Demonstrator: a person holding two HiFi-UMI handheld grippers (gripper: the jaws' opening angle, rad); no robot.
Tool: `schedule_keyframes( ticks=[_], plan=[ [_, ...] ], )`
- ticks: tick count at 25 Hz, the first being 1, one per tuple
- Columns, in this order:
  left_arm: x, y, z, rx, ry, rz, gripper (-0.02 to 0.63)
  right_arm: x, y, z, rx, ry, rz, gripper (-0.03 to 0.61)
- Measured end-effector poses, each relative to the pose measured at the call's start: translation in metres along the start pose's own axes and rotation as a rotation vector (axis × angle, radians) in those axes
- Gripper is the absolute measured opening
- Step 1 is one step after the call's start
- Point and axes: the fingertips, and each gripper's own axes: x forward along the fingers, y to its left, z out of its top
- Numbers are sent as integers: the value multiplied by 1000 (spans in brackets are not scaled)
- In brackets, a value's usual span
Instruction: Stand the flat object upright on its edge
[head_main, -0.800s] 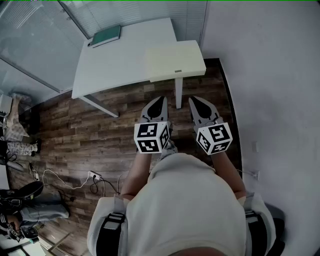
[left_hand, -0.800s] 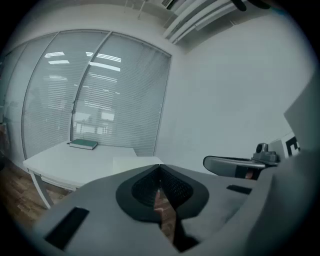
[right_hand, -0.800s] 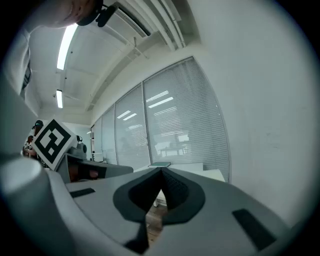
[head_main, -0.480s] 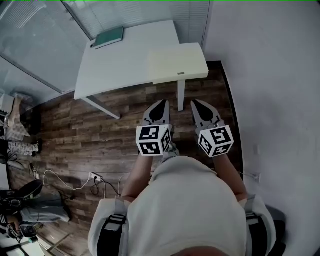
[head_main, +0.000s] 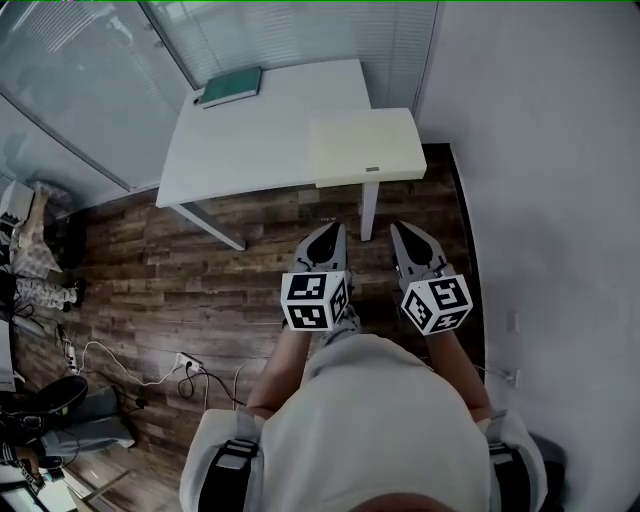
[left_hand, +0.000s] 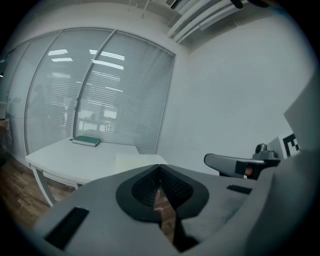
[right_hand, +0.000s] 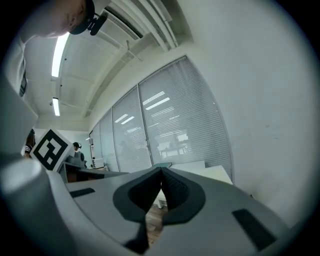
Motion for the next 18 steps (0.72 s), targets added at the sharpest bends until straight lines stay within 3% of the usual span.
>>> schedule_keyframes(
  ticks=[18],
  plan=[
    [52, 31, 14, 4, 28, -15, 20, 50, -28, 1, 21, 20, -40, 18]
  ],
)
